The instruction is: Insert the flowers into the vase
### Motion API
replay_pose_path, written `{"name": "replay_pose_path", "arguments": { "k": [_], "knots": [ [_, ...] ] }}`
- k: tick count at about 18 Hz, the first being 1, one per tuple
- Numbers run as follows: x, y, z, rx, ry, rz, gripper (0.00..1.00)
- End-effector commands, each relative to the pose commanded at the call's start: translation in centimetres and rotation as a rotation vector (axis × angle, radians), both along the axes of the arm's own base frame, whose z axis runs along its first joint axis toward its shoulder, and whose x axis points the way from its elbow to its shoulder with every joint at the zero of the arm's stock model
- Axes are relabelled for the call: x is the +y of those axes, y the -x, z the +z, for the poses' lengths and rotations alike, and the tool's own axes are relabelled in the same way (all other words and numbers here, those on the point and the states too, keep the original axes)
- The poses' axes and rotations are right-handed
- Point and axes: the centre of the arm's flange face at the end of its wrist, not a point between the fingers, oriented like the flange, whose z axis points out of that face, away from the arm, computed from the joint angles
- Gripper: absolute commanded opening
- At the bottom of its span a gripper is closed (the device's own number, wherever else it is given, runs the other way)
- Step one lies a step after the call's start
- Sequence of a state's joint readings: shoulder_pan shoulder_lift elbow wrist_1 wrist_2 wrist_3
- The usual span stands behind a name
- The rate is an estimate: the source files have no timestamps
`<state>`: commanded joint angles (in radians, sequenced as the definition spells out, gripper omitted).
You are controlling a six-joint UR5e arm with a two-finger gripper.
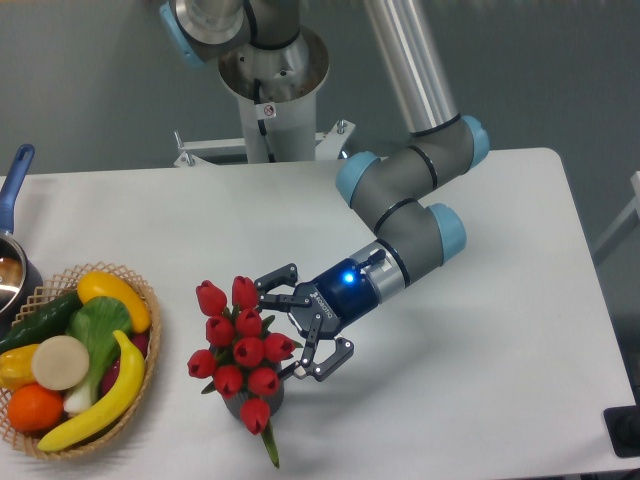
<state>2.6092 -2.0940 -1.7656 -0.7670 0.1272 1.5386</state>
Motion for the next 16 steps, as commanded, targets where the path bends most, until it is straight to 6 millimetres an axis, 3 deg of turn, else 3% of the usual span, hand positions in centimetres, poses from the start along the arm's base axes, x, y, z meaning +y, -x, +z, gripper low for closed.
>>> {"name": "replay_pose_path", "arguments": {
  "k": [5, 9, 12, 16],
  "knots": [
    [-3.2, 1.8, 3.5, 0.130, 0.086, 0.074, 1.00],
    [-6.1, 5.9, 5.7, 0.231, 0.143, 0.160, 1.00],
    [-11.6, 9.4, 9.5, 0.308, 0.152, 0.275, 1.00],
    [-19.6, 13.7, 12.7, 0.444, 0.322, 0.456, 1.00]
  ]
}}
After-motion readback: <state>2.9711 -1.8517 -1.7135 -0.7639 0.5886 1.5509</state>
